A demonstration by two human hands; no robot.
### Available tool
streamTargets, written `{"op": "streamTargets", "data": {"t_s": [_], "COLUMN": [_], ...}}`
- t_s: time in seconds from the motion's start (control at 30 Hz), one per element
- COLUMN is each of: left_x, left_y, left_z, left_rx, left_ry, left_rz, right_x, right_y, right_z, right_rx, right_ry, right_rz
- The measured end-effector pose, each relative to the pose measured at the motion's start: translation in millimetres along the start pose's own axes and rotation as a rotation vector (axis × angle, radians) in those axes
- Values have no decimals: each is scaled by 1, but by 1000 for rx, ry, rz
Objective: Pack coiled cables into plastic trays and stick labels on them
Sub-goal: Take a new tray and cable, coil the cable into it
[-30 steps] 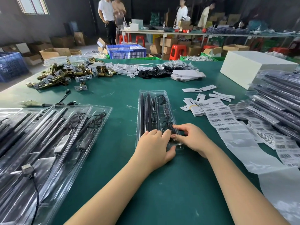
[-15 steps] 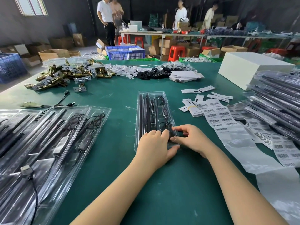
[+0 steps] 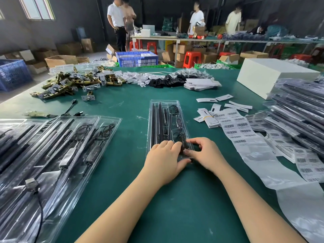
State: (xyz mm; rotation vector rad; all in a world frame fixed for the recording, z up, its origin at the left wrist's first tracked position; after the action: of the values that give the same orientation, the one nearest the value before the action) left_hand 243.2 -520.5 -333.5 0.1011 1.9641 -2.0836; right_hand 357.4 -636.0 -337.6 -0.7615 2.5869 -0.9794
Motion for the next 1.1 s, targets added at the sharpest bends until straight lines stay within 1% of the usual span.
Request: {"op": "streamTargets", "data": {"t_s": [0.23, 0.4, 0.6, 0.7, 0.77, 0.83, 0.9, 1.0, 1.1], "left_x": [-3, -4, 2, 4, 5, 6, 4, 1, 0], "left_y": [-5, -1, 2, -1, -3, -5, -7, -7, -6], "left_z": [10, 20, 9, 0, -6, -4, 0, 0, -3], "left_rx": [-56, -32, 32, 79, 105, 102, 73, 67, 64], "left_ry": [-40, -120, -49, 10, 12, -10, -26, -30, -39], "left_rz": [-62, -29, 40, 20, 15, 51, 67, 67, 84], "right_x": [3, 3, 6, 10, 15, 19, 20, 18, 14], "right_y": [0, -2, 0, 5, 11, 14, 14, 8, -1], "right_z": [-4, -6, -10, -15, -19, -22, -23, -23, -21], "right_rx": [48, 39, 62, 90, 95, 111, 179, 210, 129], "right_ry": [-26, -15, 20, 46, 61, 79, 102, 141, 153], "right_rz": [21, 27, 41, 65, 86, 95, 103, 60, -47]}}
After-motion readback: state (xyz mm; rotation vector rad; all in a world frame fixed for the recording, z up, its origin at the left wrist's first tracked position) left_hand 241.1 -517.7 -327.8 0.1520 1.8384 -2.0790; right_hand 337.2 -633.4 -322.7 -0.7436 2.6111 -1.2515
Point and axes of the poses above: each hand's wrist, its own x-axis away from the middle knuckle, its own y-axis out of the palm, z = x × y, the point moved 2 cm from there along -x, towards the middle knuckle, and after that the axes turned 3 degrees about y, right-handed, at the moved point
